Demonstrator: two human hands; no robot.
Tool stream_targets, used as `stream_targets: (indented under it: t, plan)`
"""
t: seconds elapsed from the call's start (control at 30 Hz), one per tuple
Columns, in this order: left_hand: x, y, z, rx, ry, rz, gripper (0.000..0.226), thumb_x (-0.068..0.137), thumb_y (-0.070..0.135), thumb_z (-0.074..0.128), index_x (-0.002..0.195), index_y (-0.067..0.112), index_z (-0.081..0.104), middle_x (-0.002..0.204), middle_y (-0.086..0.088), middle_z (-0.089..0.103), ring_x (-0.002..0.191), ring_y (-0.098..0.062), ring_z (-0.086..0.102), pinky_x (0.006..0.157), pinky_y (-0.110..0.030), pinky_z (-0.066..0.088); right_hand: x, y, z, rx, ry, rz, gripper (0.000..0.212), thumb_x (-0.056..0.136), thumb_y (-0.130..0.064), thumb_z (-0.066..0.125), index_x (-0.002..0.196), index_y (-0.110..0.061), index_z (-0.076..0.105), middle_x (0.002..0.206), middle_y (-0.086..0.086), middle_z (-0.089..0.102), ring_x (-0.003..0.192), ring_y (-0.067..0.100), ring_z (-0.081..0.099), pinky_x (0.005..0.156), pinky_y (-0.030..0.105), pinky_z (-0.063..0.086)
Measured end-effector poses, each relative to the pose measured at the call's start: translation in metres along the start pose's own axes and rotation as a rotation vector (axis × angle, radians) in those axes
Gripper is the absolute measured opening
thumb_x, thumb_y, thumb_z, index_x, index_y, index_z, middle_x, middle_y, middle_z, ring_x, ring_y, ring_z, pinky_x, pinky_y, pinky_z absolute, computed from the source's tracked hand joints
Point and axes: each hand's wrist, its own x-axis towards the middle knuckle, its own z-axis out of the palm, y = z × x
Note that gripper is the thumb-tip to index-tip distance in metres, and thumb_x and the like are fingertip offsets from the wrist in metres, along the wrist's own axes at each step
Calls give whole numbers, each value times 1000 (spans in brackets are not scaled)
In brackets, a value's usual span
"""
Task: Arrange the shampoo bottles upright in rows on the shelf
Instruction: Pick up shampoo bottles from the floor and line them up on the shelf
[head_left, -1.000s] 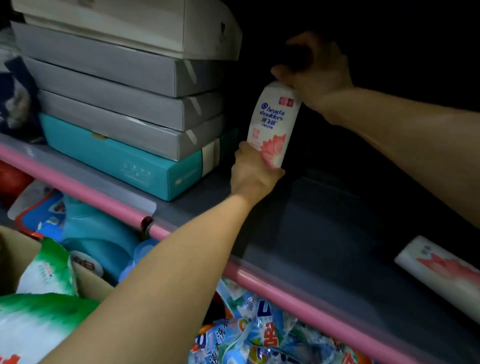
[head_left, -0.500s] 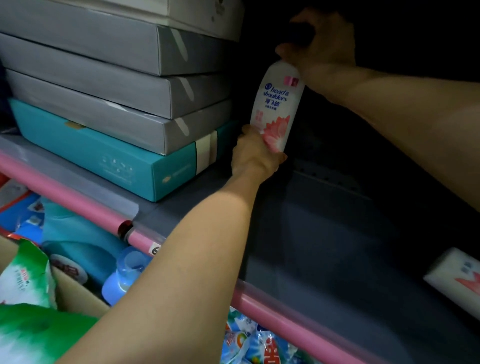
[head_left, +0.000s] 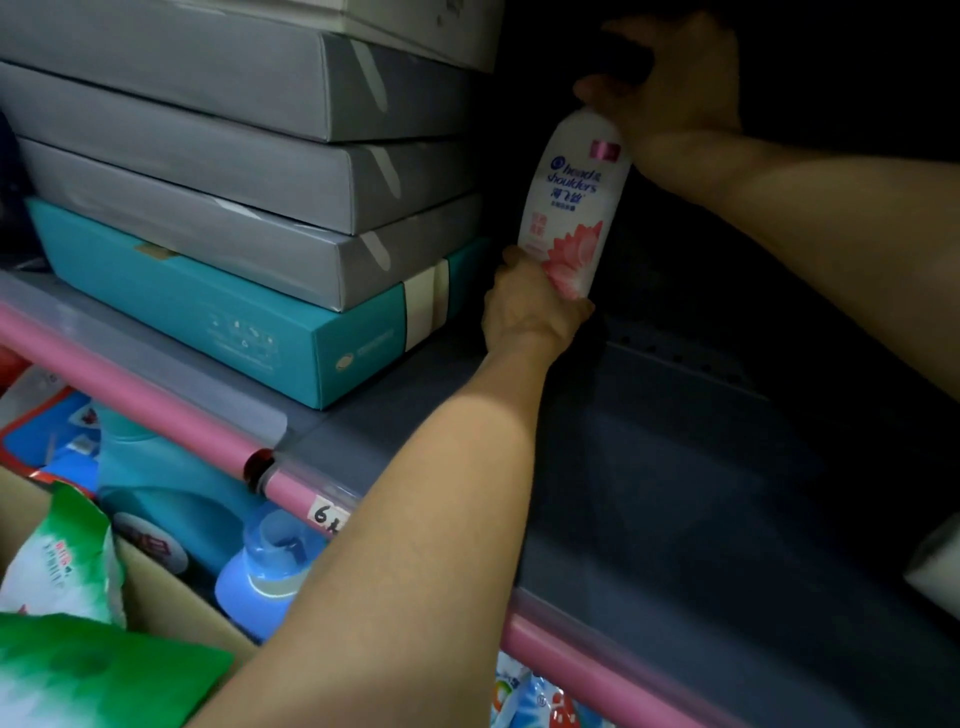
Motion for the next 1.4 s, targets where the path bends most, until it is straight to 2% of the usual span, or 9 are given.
stream_targets:
  t: [0.2,0.33,0.4,0.5,0.6,0.7,0.87,1.2,1.4]
  plan:
    - [-3,15,-24,133,-205,-46,84,72,39,79,136,4,37,134,-10,50,119,-23,52,87,-23,43,-8,-4,-20,-94,-91,49,59,92,-39,56,146,-26,35,151,2,35,137,18,34,102,17,29]
    - [-34,34,-47,61,-293,-29,79,76,34,76,139,8,36,135,-8,50,120,-22,51,96,-23,43,-40,-5,-64,-55,5,231,47,91,-29,56,137,-28,46,138,1,51,121,14,50,78,10,33]
    - [-60,46,-56,9,-282,-44,64,81,32,71,134,9,43,130,-7,53,116,-22,52,90,-23,44,-69,-4,-93,-25,-130,349,41,88,-30,61,129,-29,54,133,0,55,108,11,52,78,13,36]
    - [-106,69,-64,21,-298,-11,42,86,26,65,123,7,55,119,-6,59,110,-23,56,76,-19,40,-120,-6,-145,-19,-389,467,39,85,-31,67,122,-26,60,127,2,58,111,17,55,90,26,45]
    - [-159,95,-58,19,-433,99,26,86,18,62,111,15,66,108,-1,66,104,-17,61,74,-14,40,-172,-5,-203,-156,-585,507,42,83,-35,69,123,-24,60,117,1,61,107,16,57,91,24,42]
    - [-210,122,-42,92,-592,339,31,86,14,59,116,14,66,116,-5,67,107,-17,61,83,-11,41,-218,1,-245,-329,-773,554,55,86,-40,63,136,-21,48,130,5,57,115,19,56,96,23,41]
    - [-255,144,-6,436,-877,585,57,89,9,52,143,18,38,142,-8,48,127,-26,47,103,-35,41,-277,17,-273,-456,-919,660,71,90,-44,55,147,-13,26,143,8,45,124,24,49,93,24,39]
    - [-270,128,3,612,-840,655,69,91,12,48,149,33,18,157,11,18,142,-19,26,108,-41,36,-324,41,-275,-458,-761,725,71,77,-51,69,128,-11,40,123,14,47,105,30,54,88,37,48]
    - [-275,139,-11,611,-689,779,83,86,22,66,151,23,14,159,5,13,145,-17,16,117,-50,15,-303,5,-297,-702,-637,354,69,77,-56,63,129,-14,44,118,13,48,101,32,54,89,37,40]
